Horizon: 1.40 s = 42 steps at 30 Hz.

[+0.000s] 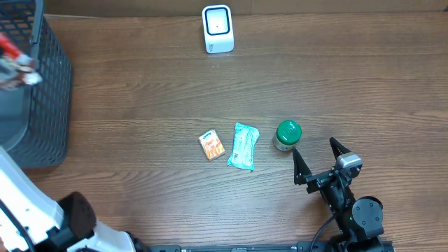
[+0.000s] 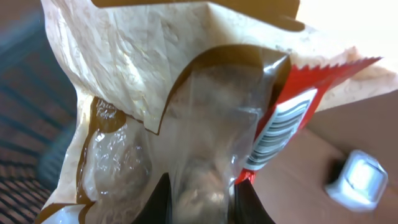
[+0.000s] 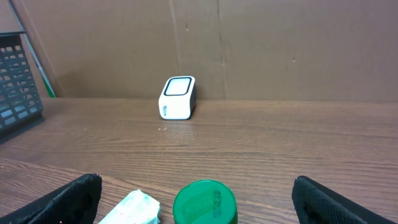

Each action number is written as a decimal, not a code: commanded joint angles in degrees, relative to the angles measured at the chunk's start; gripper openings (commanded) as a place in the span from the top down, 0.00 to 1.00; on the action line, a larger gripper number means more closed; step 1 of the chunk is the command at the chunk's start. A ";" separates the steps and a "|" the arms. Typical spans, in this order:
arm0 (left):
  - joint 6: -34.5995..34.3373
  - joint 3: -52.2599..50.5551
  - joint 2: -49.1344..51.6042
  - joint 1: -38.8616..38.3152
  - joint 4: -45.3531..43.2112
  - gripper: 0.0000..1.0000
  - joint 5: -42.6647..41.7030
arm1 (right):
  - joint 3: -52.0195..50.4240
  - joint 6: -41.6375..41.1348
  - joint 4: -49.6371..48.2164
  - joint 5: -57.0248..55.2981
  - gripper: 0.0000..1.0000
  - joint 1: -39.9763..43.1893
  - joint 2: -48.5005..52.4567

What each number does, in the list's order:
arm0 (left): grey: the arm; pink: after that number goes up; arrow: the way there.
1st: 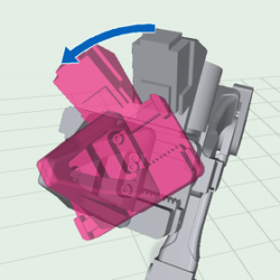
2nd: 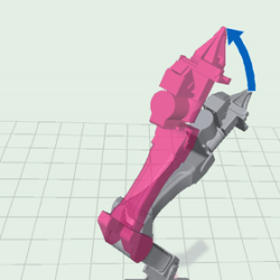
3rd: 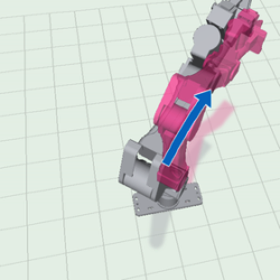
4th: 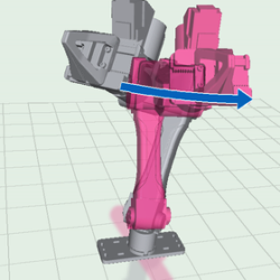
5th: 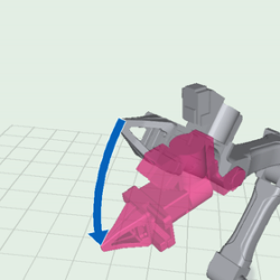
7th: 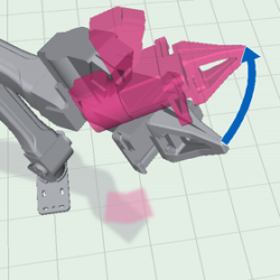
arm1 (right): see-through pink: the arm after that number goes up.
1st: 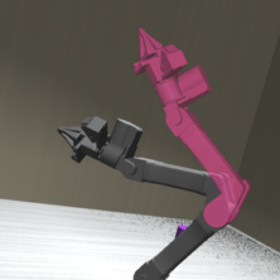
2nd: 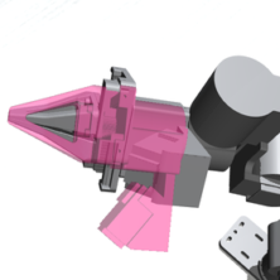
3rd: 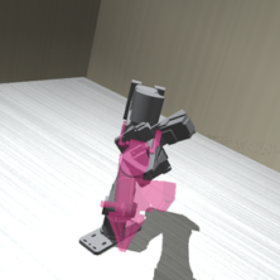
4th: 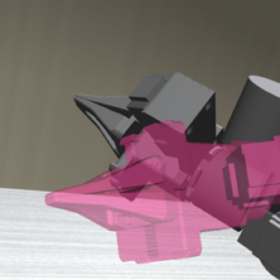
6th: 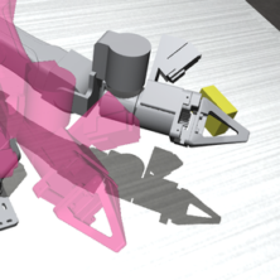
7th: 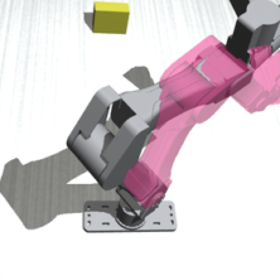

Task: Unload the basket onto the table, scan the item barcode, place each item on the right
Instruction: 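Lift the bag and red snack out and drop them mid-table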

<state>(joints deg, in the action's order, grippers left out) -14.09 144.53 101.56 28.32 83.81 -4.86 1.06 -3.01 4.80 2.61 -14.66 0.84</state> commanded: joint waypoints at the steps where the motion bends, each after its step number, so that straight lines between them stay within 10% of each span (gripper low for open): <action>1: -1.38 0.22 -0.13 -6.16 4.61 0.96 -2.23 | -0.61 -0.22 -0.17 0.04 0.00 0.15 -0.68; 13: -3.63 -21.88 0.35 -28.06 6.21 0.96 3.82 | -0.61 -0.22 -0.17 0.07 0.00 0.17 -0.68; 29: -14.29 -66.10 0.35 -44.96 -25.27 0.96 4.00 | -0.61 -0.24 -0.17 0.04 0.00 0.15 -0.68; 39: -14.14 -76.19 0.35 -45.92 -36.52 0.96 9.55 | -0.61 -0.22 -0.17 0.04 0.00 0.15 -0.68; 42: -11.74 -76.13 0.33 -45.92 -36.74 0.59 12.90 | -0.61 -0.24 -0.17 0.04 0.00 0.15 -0.68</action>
<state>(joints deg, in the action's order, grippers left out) -27.05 68.49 102.04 -17.65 47.59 2.63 1.06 -2.98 4.78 2.59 -14.66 0.84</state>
